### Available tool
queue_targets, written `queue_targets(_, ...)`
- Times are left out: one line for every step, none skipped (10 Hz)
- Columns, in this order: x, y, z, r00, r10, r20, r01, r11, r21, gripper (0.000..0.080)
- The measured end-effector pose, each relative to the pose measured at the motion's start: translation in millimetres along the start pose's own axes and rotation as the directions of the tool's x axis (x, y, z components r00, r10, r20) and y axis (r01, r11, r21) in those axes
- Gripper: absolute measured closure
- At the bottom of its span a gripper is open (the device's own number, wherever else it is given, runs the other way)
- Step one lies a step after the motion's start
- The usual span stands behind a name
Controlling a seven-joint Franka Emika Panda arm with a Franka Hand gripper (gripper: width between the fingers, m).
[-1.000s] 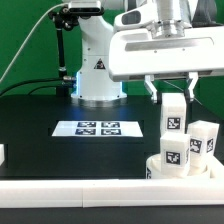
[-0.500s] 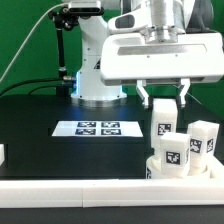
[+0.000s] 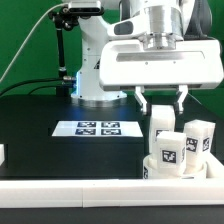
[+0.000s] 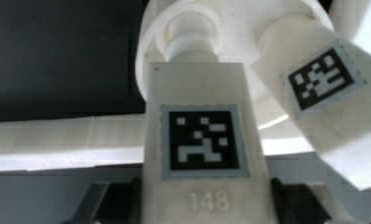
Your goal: Assemble stool
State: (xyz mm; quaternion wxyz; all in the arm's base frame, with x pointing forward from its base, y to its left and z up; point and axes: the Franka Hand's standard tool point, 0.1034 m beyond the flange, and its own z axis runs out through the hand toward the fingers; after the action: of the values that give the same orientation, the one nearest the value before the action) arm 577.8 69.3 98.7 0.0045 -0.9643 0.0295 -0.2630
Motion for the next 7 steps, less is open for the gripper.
queue_targets(-0.3, -1.4, 0.2, 1.000, -0.003, -0.009, 0.003, 1.000, 0.001, 0.0462)
queue_targets(-1.3, -2.2, 0.2, 1.000, -0.006, -0.030, 0.006, 1.000, 0.001, 0.0462)
queue_targets(-2.3, -2.9, 0.2, 0.998, -0.008, -0.056, 0.008, 1.000, -0.001, 0.0462)
queue_targets(-2.4, -3.0, 0.3, 0.998, -0.007, -0.065, 0.007, 1.000, -0.001, 0.0462)
queue_targets(-2.4, -2.8, 0.3, 0.998, -0.004, -0.065, 0.004, 1.000, -0.002, 0.0462)
queue_targets(-2.2, -2.8, 0.4, 0.998, -0.004, -0.062, 0.004, 1.000, -0.002, 0.0462)
queue_targets(-1.7, -2.9, 0.8, 0.999, -0.007, -0.053, 0.007, 1.000, -0.001, 0.0461)
